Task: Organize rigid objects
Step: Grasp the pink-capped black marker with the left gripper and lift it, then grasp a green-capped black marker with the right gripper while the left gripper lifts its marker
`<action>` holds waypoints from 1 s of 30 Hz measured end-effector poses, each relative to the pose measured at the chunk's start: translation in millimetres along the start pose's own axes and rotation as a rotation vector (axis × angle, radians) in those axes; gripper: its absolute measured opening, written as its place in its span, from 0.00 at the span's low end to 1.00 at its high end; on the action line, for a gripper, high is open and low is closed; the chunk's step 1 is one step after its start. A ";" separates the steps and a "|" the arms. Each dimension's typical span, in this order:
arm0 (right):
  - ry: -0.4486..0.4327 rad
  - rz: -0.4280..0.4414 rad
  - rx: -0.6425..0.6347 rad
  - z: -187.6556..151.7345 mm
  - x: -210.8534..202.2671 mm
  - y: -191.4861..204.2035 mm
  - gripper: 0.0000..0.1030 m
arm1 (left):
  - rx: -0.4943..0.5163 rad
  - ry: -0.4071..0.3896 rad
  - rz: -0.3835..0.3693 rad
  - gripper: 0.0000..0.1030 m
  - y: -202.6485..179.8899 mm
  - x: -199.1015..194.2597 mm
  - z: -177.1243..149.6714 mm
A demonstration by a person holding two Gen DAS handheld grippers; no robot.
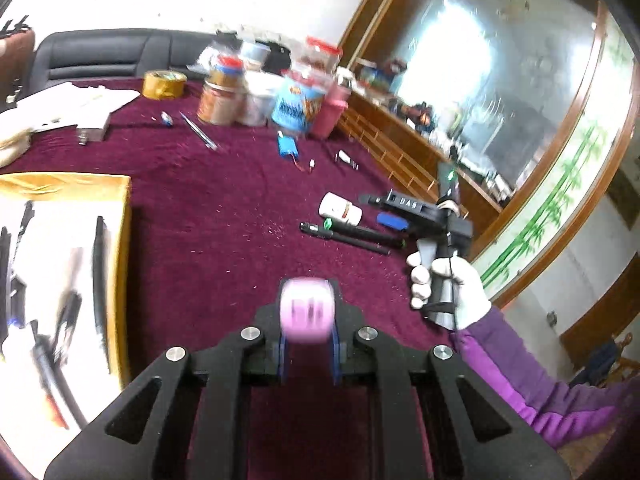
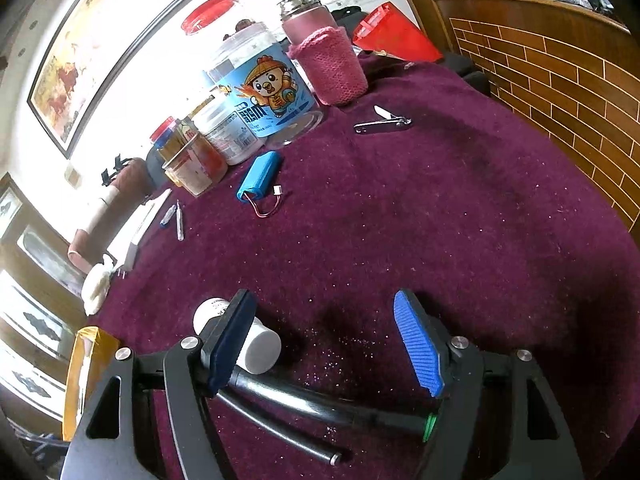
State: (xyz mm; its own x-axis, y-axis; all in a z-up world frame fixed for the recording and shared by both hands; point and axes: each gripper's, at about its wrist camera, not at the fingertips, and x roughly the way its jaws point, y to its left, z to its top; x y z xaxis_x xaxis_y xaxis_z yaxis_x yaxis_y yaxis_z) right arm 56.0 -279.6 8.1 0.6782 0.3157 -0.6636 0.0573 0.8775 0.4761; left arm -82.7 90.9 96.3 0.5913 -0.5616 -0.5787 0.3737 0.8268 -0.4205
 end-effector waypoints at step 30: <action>0.170 -0.192 -0.321 -62.3 -16.4 86.3 0.30 | -0.062 -0.046 -0.081 0.12 26.9 -42.5 -28.6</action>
State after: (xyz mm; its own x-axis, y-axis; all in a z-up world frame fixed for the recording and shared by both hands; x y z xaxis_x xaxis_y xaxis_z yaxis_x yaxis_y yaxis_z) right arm 4.2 -186.6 24.2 0.5451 0.1671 -0.8215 -0.0791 0.9858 0.1480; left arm -118.2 136.0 89.6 0.5940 -0.6233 -0.5087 0.3776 0.7743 -0.5079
